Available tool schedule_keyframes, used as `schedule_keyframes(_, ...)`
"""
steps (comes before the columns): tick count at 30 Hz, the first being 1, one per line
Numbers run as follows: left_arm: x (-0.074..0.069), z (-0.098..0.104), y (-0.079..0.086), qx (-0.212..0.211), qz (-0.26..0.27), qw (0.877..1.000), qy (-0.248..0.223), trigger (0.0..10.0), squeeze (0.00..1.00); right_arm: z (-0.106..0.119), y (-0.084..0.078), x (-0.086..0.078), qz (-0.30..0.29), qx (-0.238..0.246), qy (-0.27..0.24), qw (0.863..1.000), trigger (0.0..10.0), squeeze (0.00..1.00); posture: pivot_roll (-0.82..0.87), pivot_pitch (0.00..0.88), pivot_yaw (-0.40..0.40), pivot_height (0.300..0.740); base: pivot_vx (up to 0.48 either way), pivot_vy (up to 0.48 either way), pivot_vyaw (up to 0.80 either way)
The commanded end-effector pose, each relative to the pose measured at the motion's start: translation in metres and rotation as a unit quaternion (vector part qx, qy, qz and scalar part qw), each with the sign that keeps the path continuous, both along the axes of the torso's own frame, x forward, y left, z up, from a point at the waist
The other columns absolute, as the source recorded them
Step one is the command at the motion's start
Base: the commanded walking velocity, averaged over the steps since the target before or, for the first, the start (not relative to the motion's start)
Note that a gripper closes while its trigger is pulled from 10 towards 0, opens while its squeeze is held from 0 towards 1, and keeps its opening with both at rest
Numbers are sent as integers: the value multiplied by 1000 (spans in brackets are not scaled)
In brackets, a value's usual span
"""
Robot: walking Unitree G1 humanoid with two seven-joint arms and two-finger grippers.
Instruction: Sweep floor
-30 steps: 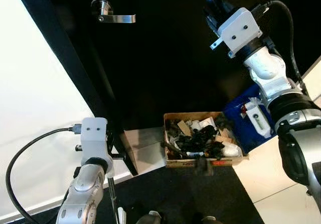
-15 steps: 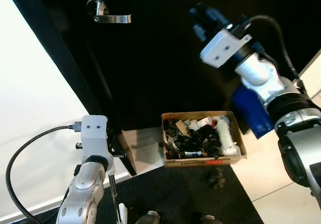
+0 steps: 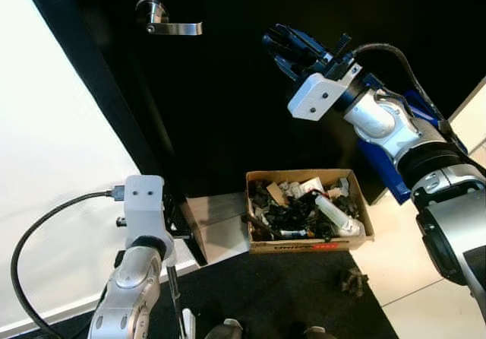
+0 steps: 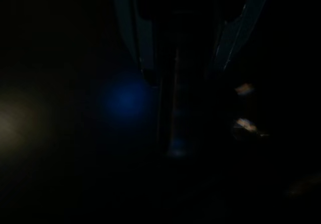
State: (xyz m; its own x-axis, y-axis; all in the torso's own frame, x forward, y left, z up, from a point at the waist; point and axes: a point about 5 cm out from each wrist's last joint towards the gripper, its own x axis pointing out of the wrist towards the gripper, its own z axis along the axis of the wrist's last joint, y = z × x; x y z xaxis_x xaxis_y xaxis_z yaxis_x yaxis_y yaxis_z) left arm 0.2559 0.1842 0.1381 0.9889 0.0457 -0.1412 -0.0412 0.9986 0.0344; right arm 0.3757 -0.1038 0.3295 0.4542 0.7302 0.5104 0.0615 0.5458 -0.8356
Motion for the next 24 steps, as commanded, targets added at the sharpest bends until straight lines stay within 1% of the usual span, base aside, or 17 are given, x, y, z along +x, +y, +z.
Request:
schedule_keyframes(1,0,-5,-2,-1,2,1000,11,10000,0,18,-20,-3,-9,42,-18,999,10000,0,162,207,-26,740,0,0,0)
schedule_keyframes(2,0,-5,-2,-1,2,1000,11,10000,0,18,-20,-3,-9,42,-18,999,10000,0,162,207,-26,740,0,0,0)
schedule_keyframes(6,2,-6,-4,-2,-4,1000,12,10000,0,23,-42,-2,-39,105,-14,994,10000,0,149,201,-15,740,0,0,0)
schedule_keyframes(8,5,-6,-5,-3,-7,1000,12,10000,0,26,-59,-2,-59,154,-7,986,10000,0,137,193,-6,740,0,0,0)
schedule_keyframes(9,7,-6,-6,-3,-10,1000,11,10000,0,28,-74,-2,-76,194,3,978,10000,0,137,193,-6,740,0,0,0)
schedule_keyframes(10,7,-6,-6,-3,-10,1000,11,10000,0,28,-74,-2,-76,194,3,978,10000,0,137,193,-6,740,0,0,0)
schedule_keyframes(11,8,-5,-7,-3,-14,1000,11,10000,0,28,-88,-2,-89,232,18,968,10000,0,129,188,3,740,0,0,0)
schedule_keyframes(12,8,-5,-7,-3,-14,1000,11,10000,0,28,-88,-2,-89,232,18,968,10000,0,129,188,3,740,0,0,0)
schedule_keyframes(13,9,-6,-7,-3,-16,1000,12,10000,0,28,-94,-2,-95,247,26,964,10000,0,129,188,3,740,0,0,0)
schedule_keyframes(14,10,-6,-8,-3,-18,1000,14,10000,0,27,-106,-6,-99,266,37,958,10000,0,121,185,8,740,0,0,0)
schedule_keyframes(15,10,-6,-8,-3,-18,1000,14,10000,0,27,-106,-6,-99,266,37,958,10000,0,121,185,8,740,0,0,0)
schedule_keyframes(16,10,-7,-8,-3,-19,1000,15,10000,0,25,-112,-11,-92,287,47,952,10000,0,106,181,11,740,0,0,0)
schedule_keyframes(18,11,-9,-9,-3,-21,1000,17,10000,0,22,-118,-16,-77,325,66,940,10000,0,102,180,12,740,0,0,0)
schedule_keyframes(19,11,-9,-9,-3,-21,1000,17,10000,0,22,-118,-16,-77,325,66,940,10000,0,102,180,12,740,0,0,0)
schedule_keyframes(22,12,-10,-10,-3,-25,1000,19,10000,0,10,-122,-30,-52,394,102,912,10000,0,88,179,15,740,0,0,0)
schedule_keyframes(23,13,-11,-10,-3,-27,999,20,10000,0,1,-120,-34,-49,401,114,907,10000,0,76,178,18,740,0,0,0)
schedule_keyframes(24,13,-11,-10,-3,-27,999,20,10000,0,1,-120,-34,-49,401,114,907,10000,0,76,178,18,740,0,0,0)
